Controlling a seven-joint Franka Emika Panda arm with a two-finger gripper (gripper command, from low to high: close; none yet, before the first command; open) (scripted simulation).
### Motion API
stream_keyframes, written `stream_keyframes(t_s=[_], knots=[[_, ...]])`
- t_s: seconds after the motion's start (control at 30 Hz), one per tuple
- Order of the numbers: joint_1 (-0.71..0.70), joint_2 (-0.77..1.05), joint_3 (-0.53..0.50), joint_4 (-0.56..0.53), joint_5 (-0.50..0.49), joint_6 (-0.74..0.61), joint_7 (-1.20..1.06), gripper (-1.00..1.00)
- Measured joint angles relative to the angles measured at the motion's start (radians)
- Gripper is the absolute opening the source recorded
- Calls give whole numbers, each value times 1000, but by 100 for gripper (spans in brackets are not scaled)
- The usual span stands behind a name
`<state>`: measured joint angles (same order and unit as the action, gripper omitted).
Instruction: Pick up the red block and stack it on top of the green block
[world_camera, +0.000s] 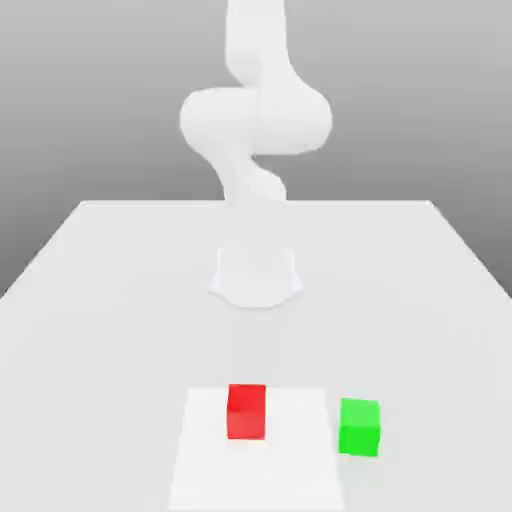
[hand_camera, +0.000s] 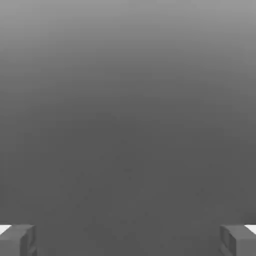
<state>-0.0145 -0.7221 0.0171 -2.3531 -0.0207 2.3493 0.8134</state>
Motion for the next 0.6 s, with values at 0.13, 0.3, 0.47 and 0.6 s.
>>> stream_keyframes(t_s=[0.13, 0.3, 0.47, 0.6], knots=[[-24, 151, 21, -97, -35, 93, 22, 0], [-48, 334, 30, -214, -65, 206, 41, 0], [-58, 529, 20, -338, -62, 329, 35, 0], [-50, 674, 14, -434, 0, 424, -13, 0]])
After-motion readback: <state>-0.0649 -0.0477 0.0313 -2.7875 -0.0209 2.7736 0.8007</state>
